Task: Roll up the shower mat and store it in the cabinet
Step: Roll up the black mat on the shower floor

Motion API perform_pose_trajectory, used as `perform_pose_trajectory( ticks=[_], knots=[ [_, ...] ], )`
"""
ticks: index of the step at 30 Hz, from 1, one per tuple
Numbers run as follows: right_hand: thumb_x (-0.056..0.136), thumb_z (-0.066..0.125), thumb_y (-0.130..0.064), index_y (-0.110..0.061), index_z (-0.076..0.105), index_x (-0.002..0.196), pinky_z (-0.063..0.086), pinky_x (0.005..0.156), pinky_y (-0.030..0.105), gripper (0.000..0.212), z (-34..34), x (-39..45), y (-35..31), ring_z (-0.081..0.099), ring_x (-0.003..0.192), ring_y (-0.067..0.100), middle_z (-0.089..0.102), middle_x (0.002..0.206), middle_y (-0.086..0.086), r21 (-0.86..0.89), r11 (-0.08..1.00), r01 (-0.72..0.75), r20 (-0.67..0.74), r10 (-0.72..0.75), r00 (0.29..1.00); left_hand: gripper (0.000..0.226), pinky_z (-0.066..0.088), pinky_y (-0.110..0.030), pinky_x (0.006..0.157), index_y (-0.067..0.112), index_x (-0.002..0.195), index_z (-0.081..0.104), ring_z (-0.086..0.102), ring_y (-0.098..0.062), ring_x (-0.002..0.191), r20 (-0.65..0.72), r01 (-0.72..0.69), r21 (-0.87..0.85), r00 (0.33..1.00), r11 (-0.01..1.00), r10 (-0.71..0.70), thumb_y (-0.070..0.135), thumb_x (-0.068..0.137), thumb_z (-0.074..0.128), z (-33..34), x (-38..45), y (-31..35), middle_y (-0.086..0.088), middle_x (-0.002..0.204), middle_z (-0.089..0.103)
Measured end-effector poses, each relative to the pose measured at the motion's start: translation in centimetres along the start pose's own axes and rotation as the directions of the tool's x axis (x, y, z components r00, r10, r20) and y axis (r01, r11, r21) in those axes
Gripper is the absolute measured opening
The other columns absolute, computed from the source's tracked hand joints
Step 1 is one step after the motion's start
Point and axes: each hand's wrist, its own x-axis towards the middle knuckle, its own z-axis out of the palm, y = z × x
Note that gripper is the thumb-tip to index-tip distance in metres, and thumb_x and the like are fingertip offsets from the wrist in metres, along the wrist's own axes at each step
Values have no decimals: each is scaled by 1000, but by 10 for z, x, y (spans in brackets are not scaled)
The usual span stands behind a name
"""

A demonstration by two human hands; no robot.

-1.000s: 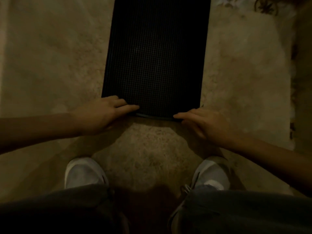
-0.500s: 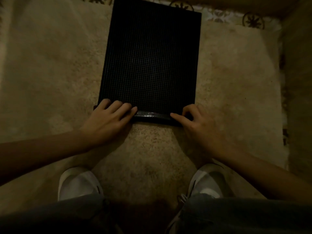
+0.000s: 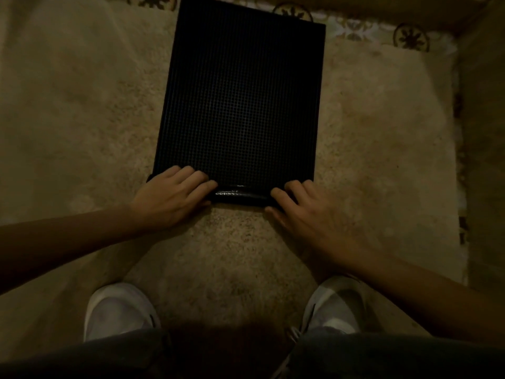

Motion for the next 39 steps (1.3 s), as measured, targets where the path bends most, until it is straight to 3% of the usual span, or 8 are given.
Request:
perform_pose_trajectory(
  ticks=[10,15,19,23,28,30,33,39],
  knots=[
    [111,33,-37,-8,69,119,47,58,38,46,2,25,20,56,76,30,63,91,13,76,996,39,0,-39,999,41,47,-36,38,12,133,44,59,-33,72,67,-60,-100,996,993,67,27,94,39,-13,17,-25,-21,100,60],
    [109,35,-39,-10,68,115,35,51,29,44,6,31,26,53,69,25,58,91,13,93,994,52,5,-53,999,46,54,-40,51,15,128,62,62,-27,78,27,0,-262,1000,965,7,48,99,48,-17,23,-29,-14,99,61],
    [109,25,-46,-17,63,115,42,45,30,48,3,39,31,49,69,18,52,97,8,146,989,-14,60,5,998,40,50,-39,61,17,124,70,56,-25,80,-19,-8,-283,1000,959,3,42,102,49,-21,32,-38,-6,96,64],
    [107,35,-42,-16,61,120,39,45,29,38,-1,48,32,53,70,17,56,101,6,162,981,-106,65,97,993,38,47,-40,62,19,120,72,47,-22,81,-1,-21,-307,1000,951,22,40,103,45,-25,47,-51,-2,95,61],
    [98,48,-17,-5,65,107,45,64,40,23,-2,63,20,55,79,28,60,94,12,131,984,-122,-43,129,991,40,50,-39,56,16,116,73,52,-20,79,17,-42,-354,999,934,51,40,104,43,-27,62,-63,-2,93,60],
    [100,48,-25,-7,64,108,45,66,40,26,-1,64,14,54,82,26,61,96,11,160,984,-84,-35,91,995,39,51,-36,56,17,119,72,59,-19,78,31,-24,-388,999,921,39,40,103,45,-28,61,-65,-1,93,61],
    [106,43,-42,-9,65,106,47,64,40,40,3,63,10,54,81,26,61,95,10,82,996,-46,12,45,999,39,52,-35,57,17,122,72,63,-20,76,37,-31,-362,998,932,47,39,103,46,-30,60,-62,-3,93,64],
    [110,39,-33,-13,63,91,46,52,35,36,6,79,17,54,72,22,60,84,5,34,996,-82,-65,84,994,32,55,-39,55,7,118,67,65,-32,77,34,78,-112,997,991,-75,18,89,59,-34,61,-47,-13,93,67]
  ],
)
